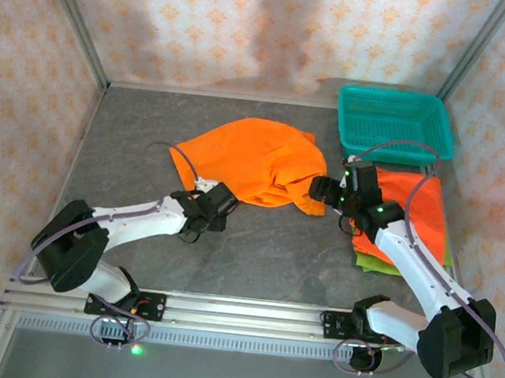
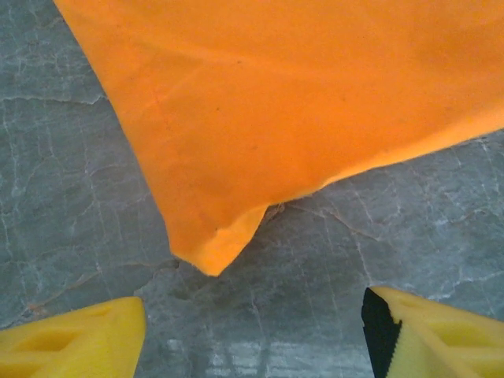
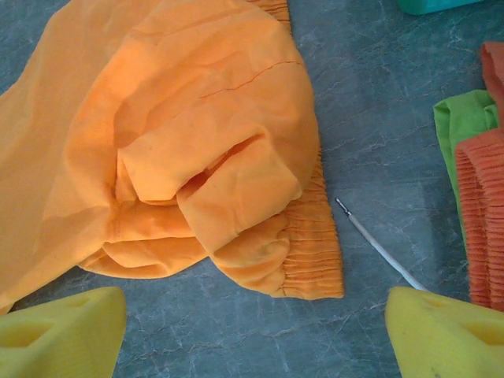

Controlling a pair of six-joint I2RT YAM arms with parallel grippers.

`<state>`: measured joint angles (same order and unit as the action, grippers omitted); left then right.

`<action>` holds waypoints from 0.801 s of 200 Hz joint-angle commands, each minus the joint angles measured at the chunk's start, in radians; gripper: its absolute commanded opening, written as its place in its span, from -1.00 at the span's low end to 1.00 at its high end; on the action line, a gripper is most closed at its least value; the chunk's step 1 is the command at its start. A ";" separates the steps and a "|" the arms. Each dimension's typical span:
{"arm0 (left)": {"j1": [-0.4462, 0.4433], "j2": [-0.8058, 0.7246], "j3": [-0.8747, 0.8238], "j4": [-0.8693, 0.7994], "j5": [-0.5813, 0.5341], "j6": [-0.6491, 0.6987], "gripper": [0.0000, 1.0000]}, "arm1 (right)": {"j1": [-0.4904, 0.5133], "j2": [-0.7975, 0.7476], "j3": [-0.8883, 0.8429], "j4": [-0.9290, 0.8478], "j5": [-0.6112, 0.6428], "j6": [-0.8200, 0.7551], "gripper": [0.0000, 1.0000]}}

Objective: Fold and stack the shorts

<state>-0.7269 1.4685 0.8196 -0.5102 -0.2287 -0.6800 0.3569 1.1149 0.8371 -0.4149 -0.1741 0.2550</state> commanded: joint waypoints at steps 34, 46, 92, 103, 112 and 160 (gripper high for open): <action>0.026 0.143 0.076 0.030 -0.094 0.057 0.26 | -0.001 0.055 -0.030 -0.043 0.058 0.025 0.67; 0.040 0.172 0.081 0.038 -0.090 0.059 0.17 | -0.002 0.063 -0.033 -0.046 0.057 0.026 0.67; 0.077 0.187 0.097 0.065 -0.115 0.077 -0.52 | -0.001 0.180 -0.044 -0.012 -0.009 0.049 0.55; 0.083 0.181 0.103 0.069 -0.119 0.087 -0.70 | 0.000 0.212 -0.041 -0.001 -0.022 0.056 0.54; 0.088 0.177 0.110 0.064 -0.127 0.094 -0.84 | 0.001 0.239 -0.035 0.005 -0.024 0.058 0.53; 0.100 0.122 0.130 0.050 -0.158 0.121 -1.00 | 0.006 0.361 -0.009 0.034 0.014 0.056 0.51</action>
<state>-0.6380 1.6516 0.9241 -0.4549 -0.3237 -0.5770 0.3576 1.4391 0.8070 -0.4168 -0.1894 0.2962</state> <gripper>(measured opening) 0.044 0.758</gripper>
